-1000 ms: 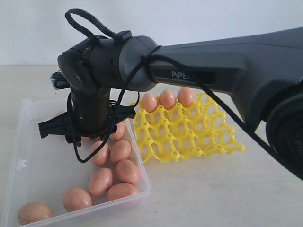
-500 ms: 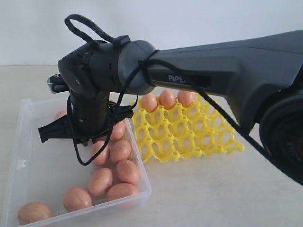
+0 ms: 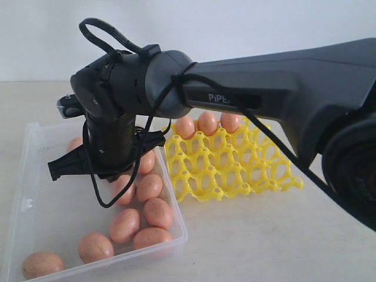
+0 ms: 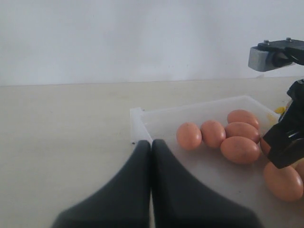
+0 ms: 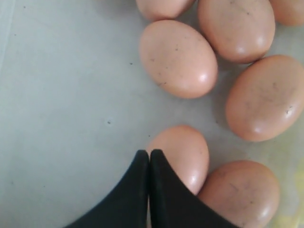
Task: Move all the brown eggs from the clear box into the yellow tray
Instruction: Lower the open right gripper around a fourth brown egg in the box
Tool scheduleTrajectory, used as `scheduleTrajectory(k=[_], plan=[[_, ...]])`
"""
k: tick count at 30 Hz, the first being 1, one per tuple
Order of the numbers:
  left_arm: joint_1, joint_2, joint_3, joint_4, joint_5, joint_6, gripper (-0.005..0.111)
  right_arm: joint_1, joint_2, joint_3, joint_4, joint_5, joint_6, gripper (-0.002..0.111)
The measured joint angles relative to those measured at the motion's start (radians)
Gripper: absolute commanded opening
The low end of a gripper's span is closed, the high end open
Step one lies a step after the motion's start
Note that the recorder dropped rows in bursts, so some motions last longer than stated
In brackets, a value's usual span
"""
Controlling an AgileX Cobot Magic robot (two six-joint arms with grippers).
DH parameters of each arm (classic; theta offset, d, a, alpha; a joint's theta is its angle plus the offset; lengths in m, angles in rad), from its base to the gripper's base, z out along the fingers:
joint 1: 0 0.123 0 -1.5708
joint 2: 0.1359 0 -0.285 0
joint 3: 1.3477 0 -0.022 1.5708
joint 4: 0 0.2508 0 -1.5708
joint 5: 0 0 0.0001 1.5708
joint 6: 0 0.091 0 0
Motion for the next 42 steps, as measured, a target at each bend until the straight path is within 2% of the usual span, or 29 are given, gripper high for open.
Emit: scheduleTrajectory(k=[2,6,8,26,31,42], plan=[[0.0,0.0,0.0,0.0,0.0,0.0,-0.004,0.0,0.0,0.0,0.002,0.006,-0.004,0.013],[0.0,0.0,0.0,0.0,0.0,0.0,-0.004,0.002,0.0,0.0,0.004,0.019,-0.007,0.041],[0.0,0.0,0.0,0.0,0.0,0.0,-0.004,0.002,0.0,0.0,0.006,0.023,-0.007,0.05],[0.0,0.0,0.0,0.0,0.0,0.0,-0.004,0.002,0.0,0.0,-0.021,0.024,0.042,0.05],[0.0,0.0,0.0,0.0,0.0,0.0,-0.004,0.002,0.02,0.0,-0.035,0.077,0.124,0.05],[0.0,0.0,0.0,0.0,0.0,0.0,-0.004,0.004,0.042,-0.001,-0.027,0.053,0.223,0.05]])
